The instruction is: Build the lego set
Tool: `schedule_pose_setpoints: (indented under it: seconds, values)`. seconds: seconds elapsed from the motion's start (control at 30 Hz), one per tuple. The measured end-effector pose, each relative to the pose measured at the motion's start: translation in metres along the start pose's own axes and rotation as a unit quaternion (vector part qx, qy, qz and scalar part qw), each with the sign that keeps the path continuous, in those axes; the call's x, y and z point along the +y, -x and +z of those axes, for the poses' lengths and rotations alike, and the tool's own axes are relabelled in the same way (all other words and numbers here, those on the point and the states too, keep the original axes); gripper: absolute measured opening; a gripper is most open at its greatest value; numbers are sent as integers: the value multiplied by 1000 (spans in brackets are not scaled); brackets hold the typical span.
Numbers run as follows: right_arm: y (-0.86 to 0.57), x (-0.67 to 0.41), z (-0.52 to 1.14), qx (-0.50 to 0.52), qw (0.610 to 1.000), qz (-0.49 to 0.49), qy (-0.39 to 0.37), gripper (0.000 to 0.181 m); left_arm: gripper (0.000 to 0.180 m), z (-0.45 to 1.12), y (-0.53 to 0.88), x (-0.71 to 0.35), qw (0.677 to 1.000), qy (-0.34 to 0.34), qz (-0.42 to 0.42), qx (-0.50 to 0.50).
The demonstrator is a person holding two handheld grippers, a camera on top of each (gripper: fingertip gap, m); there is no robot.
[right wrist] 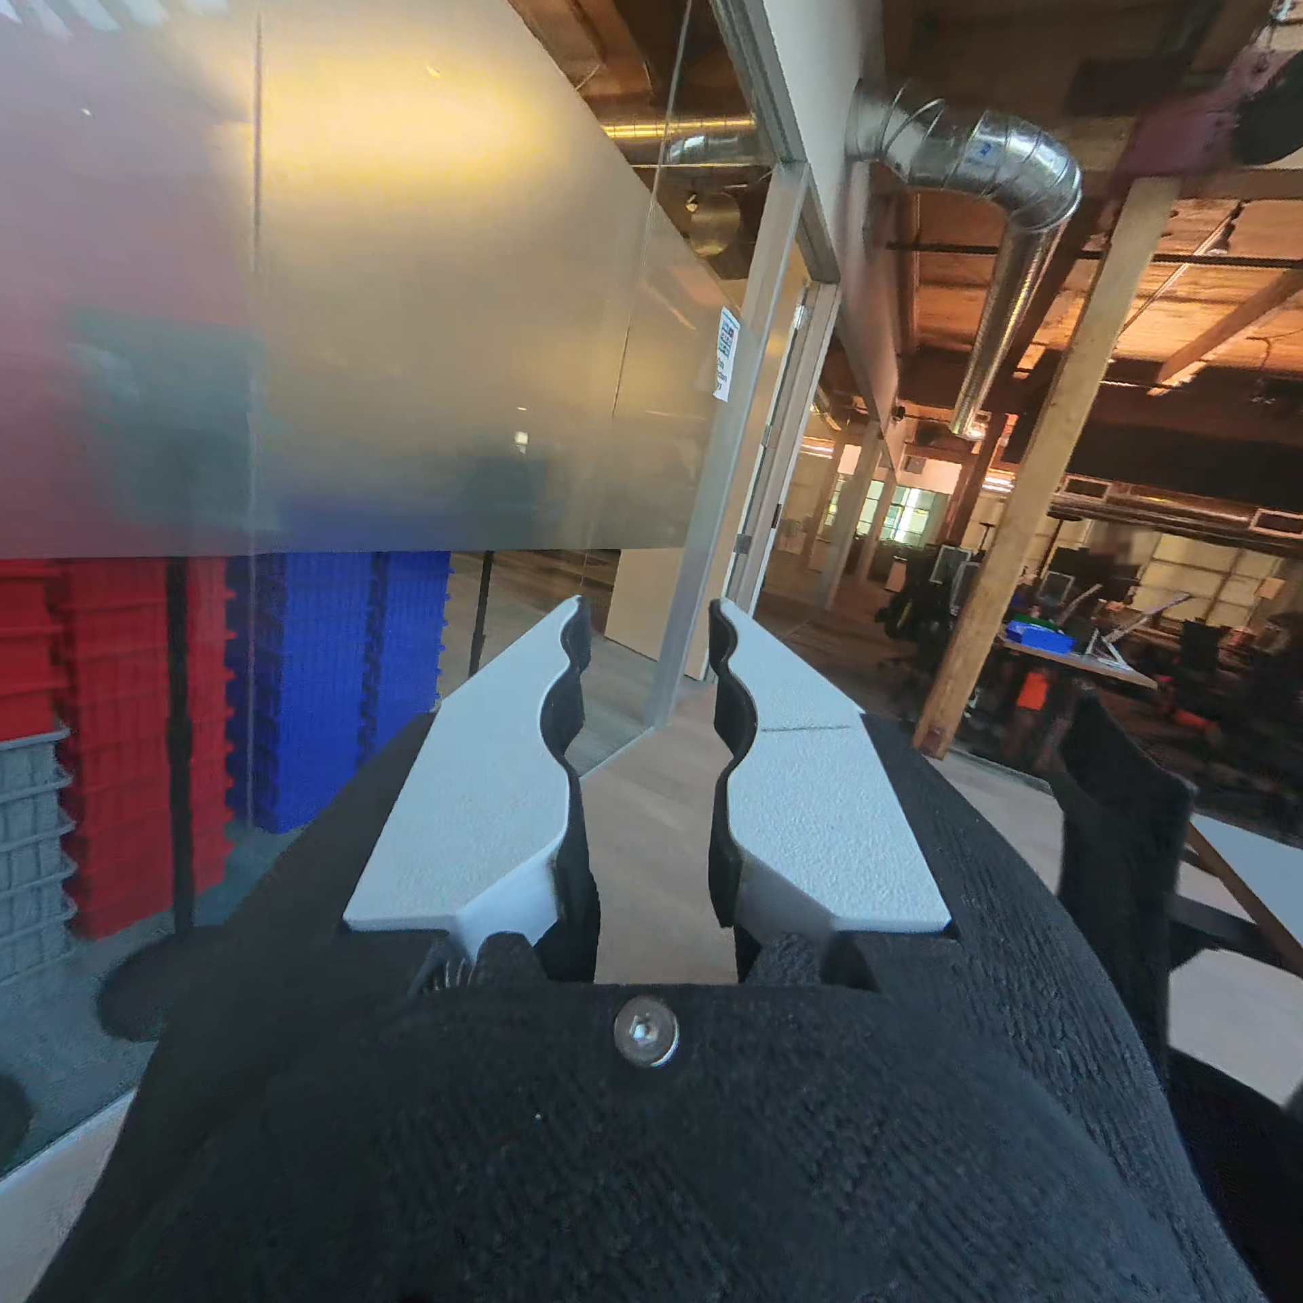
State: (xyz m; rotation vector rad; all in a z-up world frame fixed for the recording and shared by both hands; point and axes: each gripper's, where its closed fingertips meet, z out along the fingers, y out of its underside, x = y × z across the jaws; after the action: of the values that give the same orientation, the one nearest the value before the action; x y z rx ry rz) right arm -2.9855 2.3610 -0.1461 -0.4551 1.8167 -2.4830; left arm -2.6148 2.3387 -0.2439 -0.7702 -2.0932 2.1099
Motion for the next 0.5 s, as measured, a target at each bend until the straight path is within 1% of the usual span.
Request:
schedule_pose_setpoints:
  seconds: [0.03, 0.1, 0.17, 0.3, 0.37, 0.43, 0.5]
  values:
    - [-13, 15, 31, -4, 1000, -5, 4, 32, 93, 38, 11, 5, 1000, 8, -3, -10]
    - [-41, 52, 89, -14, 999, -5, 43, 33, 93, 116, 27, 6, 999, 27, -19, -13]
    - [-69, 82, 135, -29, 997, -1, 73, 33, 93, 199, 36, -10, 1000, 11, -25, 1]
    - [-147, 143, 202, 7, 992, -27, 121, 31, 93, 382, 23, -49, 997, -22, -8, 79]
    - [-186, 183, 231, 22, 988, -35, 151, 19, 93, 473, 11, -69, 991, -57, -18, 117]
    - [-223, 231, 261, 28, 980, -39, 191, 1, 93, 563, 4, -84, 985, -90, -43, 138]
    - [-262, 278, 301, 34, 975, -39, 217, 0, 93, 648, 2, -92, 980, -115, -78, 140]
